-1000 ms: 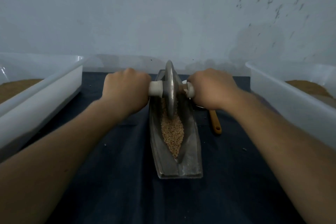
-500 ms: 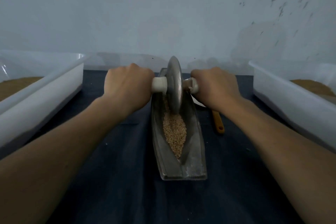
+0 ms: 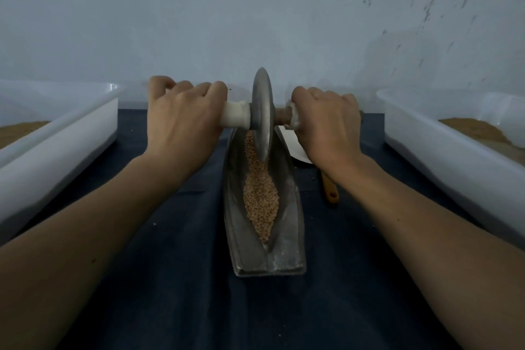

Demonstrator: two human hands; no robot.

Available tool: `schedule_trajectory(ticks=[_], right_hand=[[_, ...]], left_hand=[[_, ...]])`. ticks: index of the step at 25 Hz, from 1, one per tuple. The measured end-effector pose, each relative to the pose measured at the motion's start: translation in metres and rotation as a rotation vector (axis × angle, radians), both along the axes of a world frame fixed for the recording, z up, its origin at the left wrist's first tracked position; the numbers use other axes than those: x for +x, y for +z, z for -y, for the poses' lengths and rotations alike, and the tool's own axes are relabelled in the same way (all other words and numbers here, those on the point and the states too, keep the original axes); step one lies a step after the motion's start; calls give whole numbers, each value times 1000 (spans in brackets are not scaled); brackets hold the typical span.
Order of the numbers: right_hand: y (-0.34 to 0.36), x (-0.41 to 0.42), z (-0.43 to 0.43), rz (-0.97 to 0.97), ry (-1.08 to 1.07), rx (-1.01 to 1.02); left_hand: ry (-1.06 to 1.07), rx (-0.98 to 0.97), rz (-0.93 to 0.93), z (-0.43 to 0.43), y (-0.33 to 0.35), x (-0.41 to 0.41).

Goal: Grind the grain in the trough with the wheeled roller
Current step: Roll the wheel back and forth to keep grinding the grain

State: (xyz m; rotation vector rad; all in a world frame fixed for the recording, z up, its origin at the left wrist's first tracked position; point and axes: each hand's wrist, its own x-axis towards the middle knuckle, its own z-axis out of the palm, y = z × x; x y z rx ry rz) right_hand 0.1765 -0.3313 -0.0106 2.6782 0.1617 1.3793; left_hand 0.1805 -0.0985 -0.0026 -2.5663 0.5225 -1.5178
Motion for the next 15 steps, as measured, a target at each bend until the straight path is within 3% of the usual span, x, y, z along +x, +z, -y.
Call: schedule_trajectory(ticks=[15], right_hand=[[-6, 4, 2, -193, -26, 26]], left_hand=[[58, 71, -128, 6, -10, 4]])
